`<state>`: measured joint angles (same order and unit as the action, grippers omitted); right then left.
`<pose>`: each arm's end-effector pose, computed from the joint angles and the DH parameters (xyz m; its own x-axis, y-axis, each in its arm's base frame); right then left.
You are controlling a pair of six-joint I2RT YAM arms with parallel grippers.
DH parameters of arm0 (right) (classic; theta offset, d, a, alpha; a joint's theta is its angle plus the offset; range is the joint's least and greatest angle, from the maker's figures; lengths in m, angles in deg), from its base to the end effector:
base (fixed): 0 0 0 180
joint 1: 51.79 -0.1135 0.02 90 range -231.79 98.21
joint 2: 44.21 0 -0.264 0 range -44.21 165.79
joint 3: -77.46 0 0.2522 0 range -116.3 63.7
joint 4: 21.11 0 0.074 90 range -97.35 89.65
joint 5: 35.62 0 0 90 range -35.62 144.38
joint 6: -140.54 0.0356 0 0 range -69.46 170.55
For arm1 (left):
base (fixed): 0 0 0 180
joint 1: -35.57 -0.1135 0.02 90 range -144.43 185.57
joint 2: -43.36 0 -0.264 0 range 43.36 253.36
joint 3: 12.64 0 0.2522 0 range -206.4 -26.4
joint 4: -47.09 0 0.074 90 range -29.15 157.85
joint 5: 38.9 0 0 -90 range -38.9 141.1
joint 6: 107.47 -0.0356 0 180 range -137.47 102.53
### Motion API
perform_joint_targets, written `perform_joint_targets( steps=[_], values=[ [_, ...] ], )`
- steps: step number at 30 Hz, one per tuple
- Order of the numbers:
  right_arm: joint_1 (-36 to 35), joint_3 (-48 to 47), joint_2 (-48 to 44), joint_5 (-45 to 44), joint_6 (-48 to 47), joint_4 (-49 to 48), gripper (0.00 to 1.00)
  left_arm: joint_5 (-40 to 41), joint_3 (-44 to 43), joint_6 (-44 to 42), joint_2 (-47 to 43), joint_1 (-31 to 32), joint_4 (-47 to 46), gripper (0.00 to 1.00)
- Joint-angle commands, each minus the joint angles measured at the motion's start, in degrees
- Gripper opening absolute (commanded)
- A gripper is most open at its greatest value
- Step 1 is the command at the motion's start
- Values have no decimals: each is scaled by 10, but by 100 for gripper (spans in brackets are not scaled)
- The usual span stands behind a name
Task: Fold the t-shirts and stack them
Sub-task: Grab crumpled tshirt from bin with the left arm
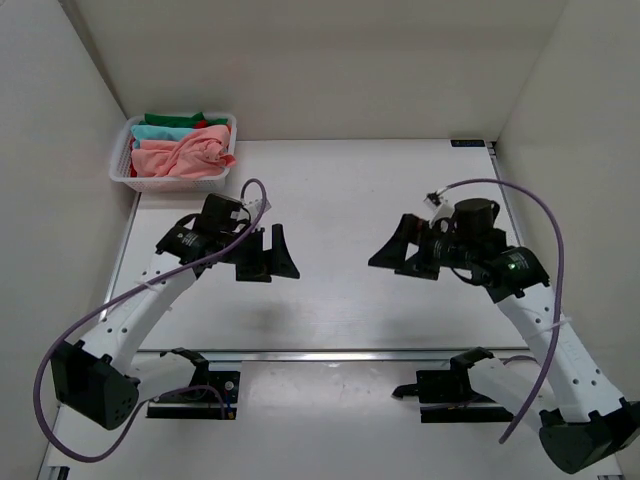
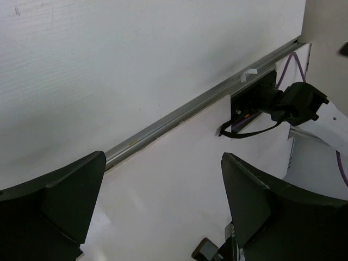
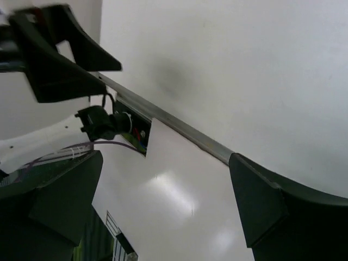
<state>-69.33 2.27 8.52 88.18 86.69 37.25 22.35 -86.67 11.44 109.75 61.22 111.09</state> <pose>0.1629 0.0723 0.3592 -0.8527 0.2446 -0.4617 -0.2193 0.6344 0.7412 0.1932 -0.1118 0.3013 -0.9566 -0.0108 -0.2914 0.1797 0.7651 -0.6183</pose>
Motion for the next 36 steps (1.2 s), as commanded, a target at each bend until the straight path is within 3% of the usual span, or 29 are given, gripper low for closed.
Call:
perform_joint_targets(
  steps=[1, 5, 9, 11, 14, 17, 19, 21, 23, 25, 27, 29, 30, 32, 34, 36],
  values=[
    [-65, 40, -27, -84, 43, 20, 99, -31, -5, -14, -31, -17, -16, 99],
    [-147, 4, -7, -136, 47, 22, 100, -80, 27, -7, -57, -35, -58, 99],
    [-231, -80, 50, -168, 59, 51, 99, -83, 18, -4, -52, -10, -69, 99],
    [-225, -114, 66, -167, 63, 67, 99, -107, 24, -1, -63, -12, -89, 99],
    [-203, -71, 29, -109, 96, -37, 99, -118, 37, 25, -87, -30, -102, 99],
    [-228, -96, 49, -109, 84, -64, 99, -77, 6, 24, -101, -11, -91, 96],
    [-297, -170, 101, -158, 46, -16, 99, -44, -11, 23, -92, 3, -74, 43],
    [-320, -238, 160, -170, 13, 36, 99, -41, -17, 19, -84, -5, -62, 29],
    [-345, -285, 199, -182, -8, 49, 99, -53, -4, 14, -83, -42, -58, 24],
    [-329, -239, 166, -130, -9, -37, 100, -74, 1, 7, -83, -73, -52, 16],
    [-293, -167, 118, -78, 14, -113, 99, -59, -14, 4, -77, -69, -45, 14],
    [-263, -154, 127, -33, 17, -126, 75, -28, -29, -1, -52, -55, -38, 11],
    [-273, -200, 158, -37, 0, -95, 2, -14, -41, 0, -47, -51, -37, 4],
    [-293, -269, 203, -73, -46, -11, 0, 25, -48, 4, -40, -60, -44, 0],
    [-263, -279, 214, -49, -70, 6, 0, 47, -53, 19, -41, -82, -70, 0],
    [-188, -211, 181, 3, -66, -15, 0, 67, -67, 35, -35, -113, -101, 22]
  ],
)
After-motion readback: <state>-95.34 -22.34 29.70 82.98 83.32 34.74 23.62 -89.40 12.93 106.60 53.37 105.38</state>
